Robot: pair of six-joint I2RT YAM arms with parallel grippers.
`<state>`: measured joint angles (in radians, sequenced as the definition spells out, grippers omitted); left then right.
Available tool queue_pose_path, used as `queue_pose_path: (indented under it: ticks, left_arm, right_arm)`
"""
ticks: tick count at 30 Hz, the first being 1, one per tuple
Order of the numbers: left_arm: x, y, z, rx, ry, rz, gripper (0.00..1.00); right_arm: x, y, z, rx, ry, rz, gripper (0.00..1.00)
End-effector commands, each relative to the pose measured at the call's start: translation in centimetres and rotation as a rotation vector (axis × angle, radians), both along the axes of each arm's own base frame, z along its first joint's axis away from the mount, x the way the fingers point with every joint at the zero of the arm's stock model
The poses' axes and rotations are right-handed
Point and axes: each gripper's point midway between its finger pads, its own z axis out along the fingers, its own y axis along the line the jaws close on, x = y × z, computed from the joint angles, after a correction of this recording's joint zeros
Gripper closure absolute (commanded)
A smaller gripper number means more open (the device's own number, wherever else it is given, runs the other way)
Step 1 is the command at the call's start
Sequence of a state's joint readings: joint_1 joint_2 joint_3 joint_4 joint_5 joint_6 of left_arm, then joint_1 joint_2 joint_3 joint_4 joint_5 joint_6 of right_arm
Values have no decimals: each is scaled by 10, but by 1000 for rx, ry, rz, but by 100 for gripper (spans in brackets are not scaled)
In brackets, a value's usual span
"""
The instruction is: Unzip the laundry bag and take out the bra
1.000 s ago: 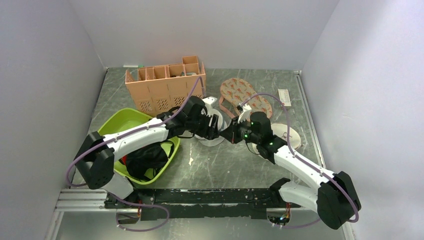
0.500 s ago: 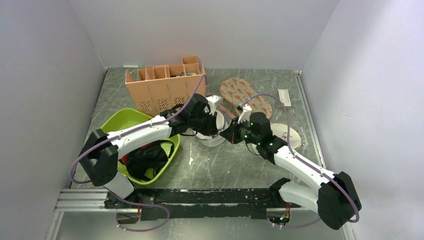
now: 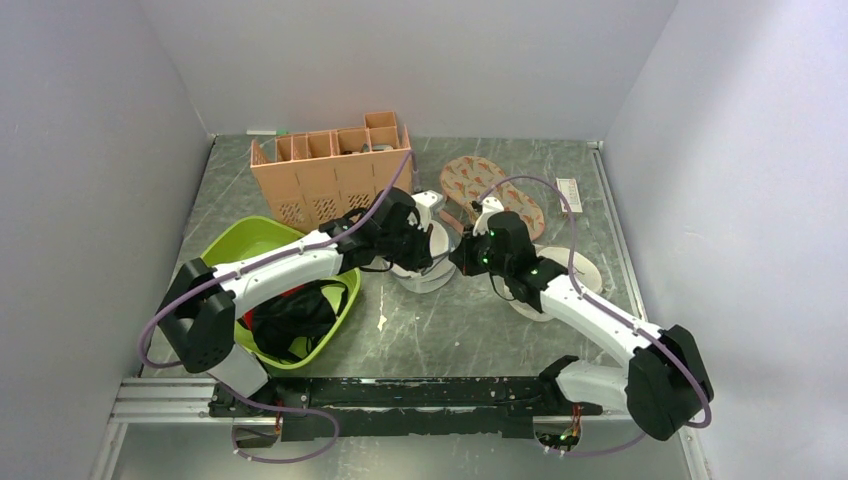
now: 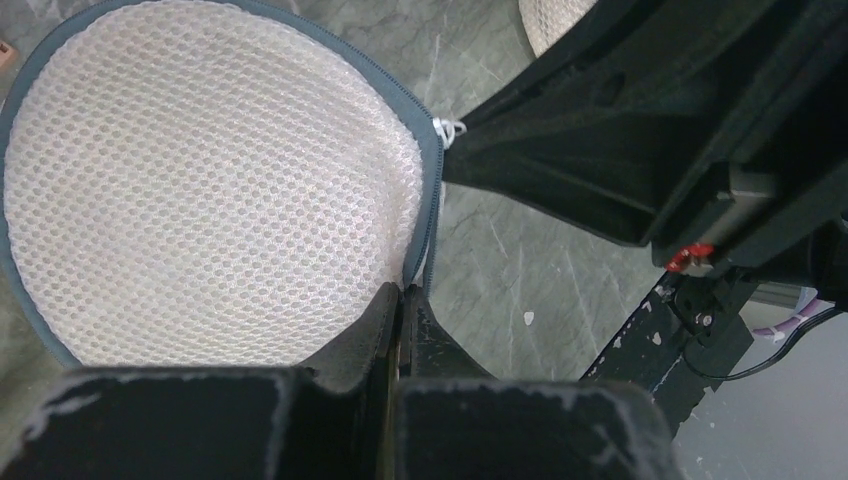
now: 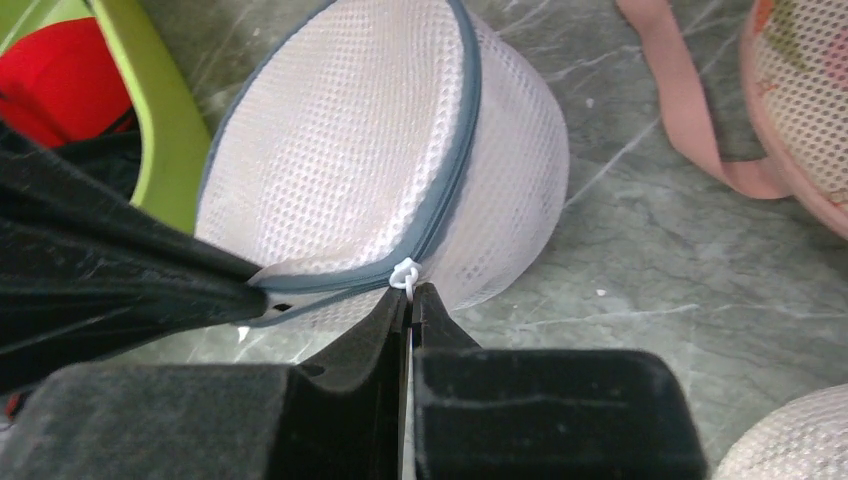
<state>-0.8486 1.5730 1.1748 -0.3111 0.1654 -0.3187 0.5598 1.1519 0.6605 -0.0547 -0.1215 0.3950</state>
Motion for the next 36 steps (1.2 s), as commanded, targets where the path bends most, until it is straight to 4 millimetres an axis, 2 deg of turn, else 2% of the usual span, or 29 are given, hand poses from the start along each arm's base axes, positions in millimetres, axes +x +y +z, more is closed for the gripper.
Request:
queue_pose_path:
  ticks: [1,6,10,13,16,21,25,27,36]
  left_arm:
    - [-3,18,-5,49,-2,22,93]
    - [-6,25,-11,71,6,38,93]
    - [-4,37,-13,105,-13,80,93]
    - [0,47,-6,116,-46,122,81]
    - [1,49,0,106,-68,127,70]
    - [-1,35,19,50,-57,84,50]
    - [-5,17,37,-44,-54,36,34]
    - [-4,10,41,-72,-57,24,32]
    - [5,-5,31,-80,-37,12,37]
  right_arm:
    - [28,-23,-3,-119,-44,-113,100]
    - [51,-25,-1,-133,-57,-141,100]
    - [55,-14,4,-108,-59,-100,100]
    - [43,-1,2,-61,-23,-19,100]
    - [23,15,2,25,13,71,100]
    - [-1,28,5,126,46,132,100]
    - [-10,32,11,173,49,140,100]
    - [-14,33,14,190,49,145,100]
    - [-17,31,19,168,38,151,100]
